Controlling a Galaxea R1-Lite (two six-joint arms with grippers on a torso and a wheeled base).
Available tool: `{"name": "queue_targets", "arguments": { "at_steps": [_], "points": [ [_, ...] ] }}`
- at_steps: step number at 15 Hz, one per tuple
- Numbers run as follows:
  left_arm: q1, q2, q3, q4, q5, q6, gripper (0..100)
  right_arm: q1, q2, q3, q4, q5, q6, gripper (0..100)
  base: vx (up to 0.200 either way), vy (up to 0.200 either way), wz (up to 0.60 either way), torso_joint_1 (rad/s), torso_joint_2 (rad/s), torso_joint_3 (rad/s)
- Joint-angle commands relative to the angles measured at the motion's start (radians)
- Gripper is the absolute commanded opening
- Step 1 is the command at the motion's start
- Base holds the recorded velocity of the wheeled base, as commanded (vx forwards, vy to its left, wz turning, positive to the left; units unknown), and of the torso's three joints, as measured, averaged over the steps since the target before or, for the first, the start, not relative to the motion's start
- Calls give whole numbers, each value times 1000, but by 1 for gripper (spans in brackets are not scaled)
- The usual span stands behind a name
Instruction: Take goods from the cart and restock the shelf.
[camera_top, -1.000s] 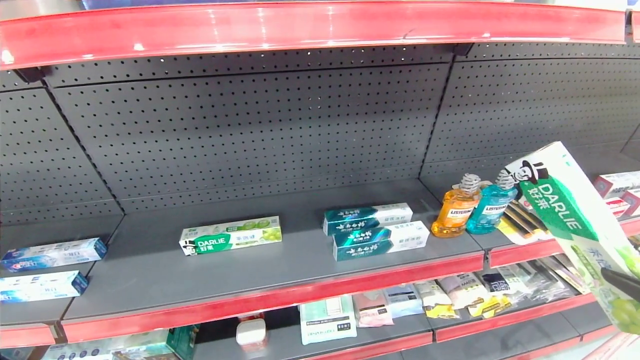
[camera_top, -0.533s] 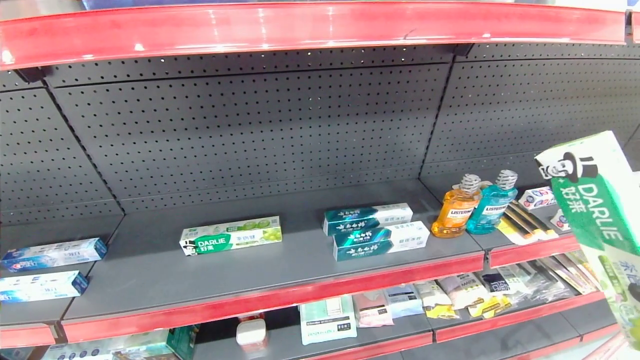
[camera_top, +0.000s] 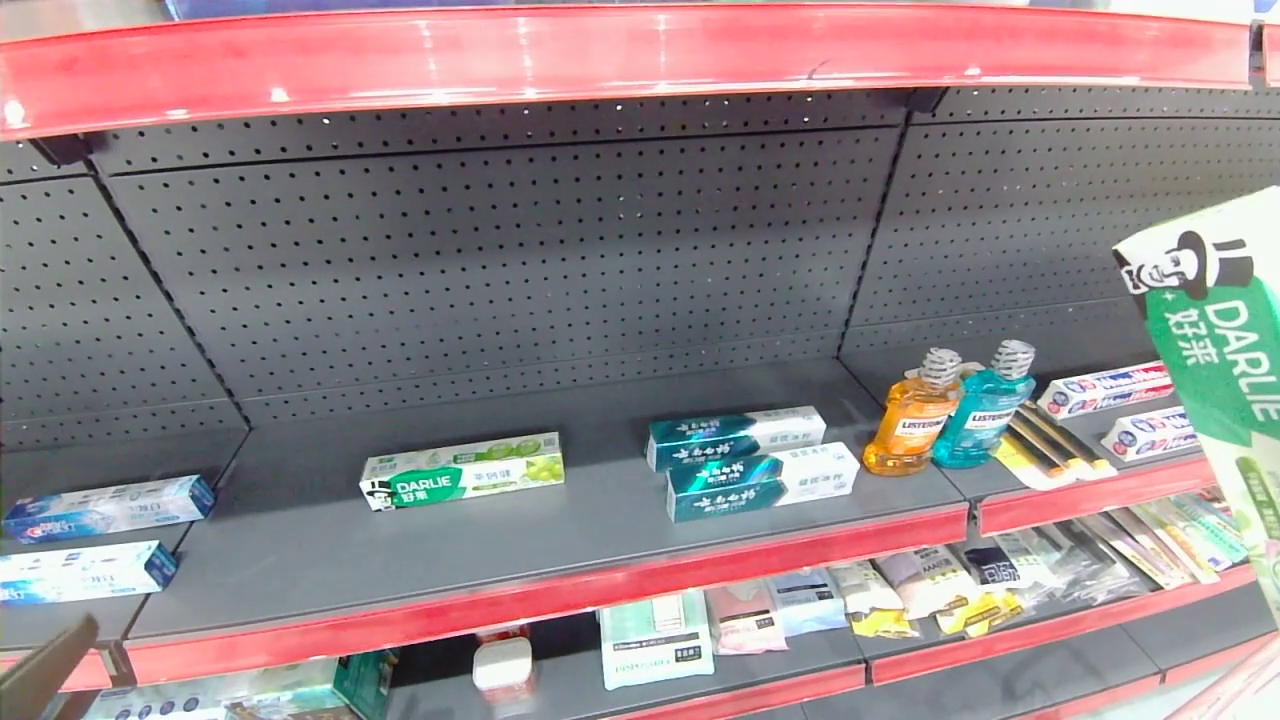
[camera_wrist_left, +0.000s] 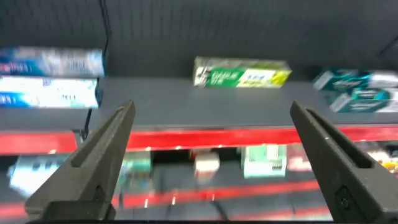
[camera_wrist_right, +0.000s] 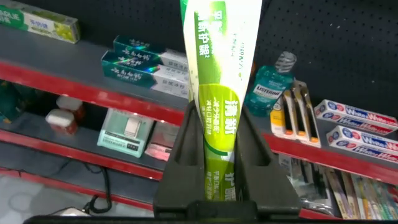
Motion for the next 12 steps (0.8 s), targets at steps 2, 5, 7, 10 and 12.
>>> {"name": "queue_targets", "arguments": {
  "at_steps": [2, 5, 7, 10, 12],
  "points": [
    [12, 652, -193, -12, 39, -19, 100, 3, 60, -45, 0, -34, -2, 0, 0, 0, 0, 0, 0, 0],
    [-7, 828, -235, -18, 33, 84, 100, 4, 86, -64, 0, -33, -19, 0, 0, 0, 0, 0, 0, 0],
    [-42, 948, -267, -68, 36, 78, 100, 7, 92, -67, 0, -33, -29, 0, 0, 0, 0, 0, 0, 0],
    [-68, 1077, -262, -269, 58, 72, 100, 6, 94, -68, 0, -34, -29, 0, 0, 0, 0, 0, 0, 0],
    [-85, 1132, -274, -332, 59, 73, 100, 6, 92, -68, 0, -34, -37, 0, 0, 0, 0, 0, 0, 0]
  ]
}}
